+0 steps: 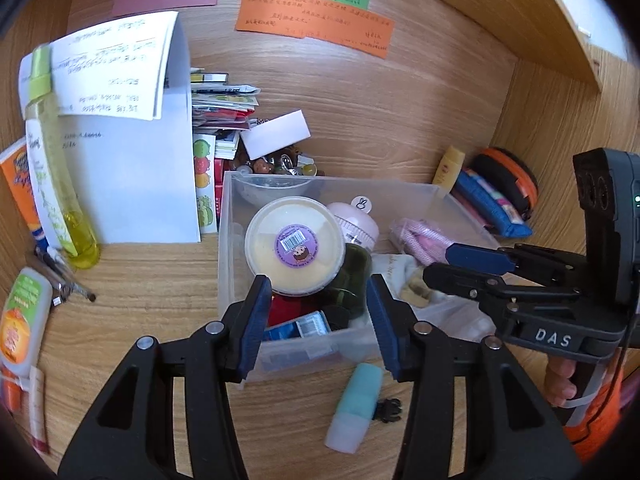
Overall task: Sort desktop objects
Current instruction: 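Lower both items into the clear box and open both grippers, then withdraw both grippers from the box toward the mint-green tube and white container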
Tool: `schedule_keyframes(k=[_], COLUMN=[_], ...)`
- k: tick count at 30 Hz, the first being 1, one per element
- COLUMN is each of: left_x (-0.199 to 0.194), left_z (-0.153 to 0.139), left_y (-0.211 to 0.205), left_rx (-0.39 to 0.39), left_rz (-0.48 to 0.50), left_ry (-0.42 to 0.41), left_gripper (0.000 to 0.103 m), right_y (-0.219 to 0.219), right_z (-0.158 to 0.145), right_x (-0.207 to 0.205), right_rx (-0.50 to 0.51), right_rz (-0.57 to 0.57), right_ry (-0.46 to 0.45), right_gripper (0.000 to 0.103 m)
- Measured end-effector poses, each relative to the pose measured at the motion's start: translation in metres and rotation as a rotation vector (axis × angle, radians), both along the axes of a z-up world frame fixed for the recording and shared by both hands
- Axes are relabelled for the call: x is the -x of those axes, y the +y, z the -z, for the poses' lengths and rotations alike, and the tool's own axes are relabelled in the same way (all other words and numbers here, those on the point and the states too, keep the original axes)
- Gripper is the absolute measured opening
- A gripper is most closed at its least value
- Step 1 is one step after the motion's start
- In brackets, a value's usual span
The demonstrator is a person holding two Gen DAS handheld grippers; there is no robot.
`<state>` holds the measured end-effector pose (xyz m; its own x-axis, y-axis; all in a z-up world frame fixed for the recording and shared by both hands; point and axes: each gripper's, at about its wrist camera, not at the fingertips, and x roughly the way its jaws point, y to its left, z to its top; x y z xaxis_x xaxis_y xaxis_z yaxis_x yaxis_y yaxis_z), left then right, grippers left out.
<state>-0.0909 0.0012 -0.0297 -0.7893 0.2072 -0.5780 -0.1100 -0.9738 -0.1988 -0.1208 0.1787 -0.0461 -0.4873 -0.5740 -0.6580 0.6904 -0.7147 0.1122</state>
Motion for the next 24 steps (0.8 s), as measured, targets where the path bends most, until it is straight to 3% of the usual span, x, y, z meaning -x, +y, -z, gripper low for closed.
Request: schedule_keyframes(k=[4, 7, 11, 17, 24], left_x=[-0.013, -0.024, -0.038, -0.049, -0.055], left_z=[-0.009, -0.016, -0.023, -0.014, 0.008], left_y=[-0.001, -0.002, -0.003, -0.003, -0.002], left_rx=[0.006, 0.016, 0.038, 0.069, 0.089], left_rz=[-0.010, -0.023, -0.033, -0.041, -0.041], left_ry=[0.017, 0.036, 0.054, 0.025, -0.054], left_gripper=[0.049, 0.063, 0.067, 0.071, 0.071], right_y=[0.009, 0.019, 0.040, 0.074, 0.099], right_z=[-0.014, -0.024, -0.035, -0.034, -0.010], right_x=[-0.007, -0.015, -0.023, -0.027, -0.031], right_rx=[0.031, 0.042, 0.054, 0.031, -0.035], right_rz=[0.004, 0.023, 0.060, 0.146, 0.199], right_ry=[0.030, 0.077, 0.120, 0.126, 0.070], right_gripper=[0.047, 0.055, 0.065, 0.067, 0.068])
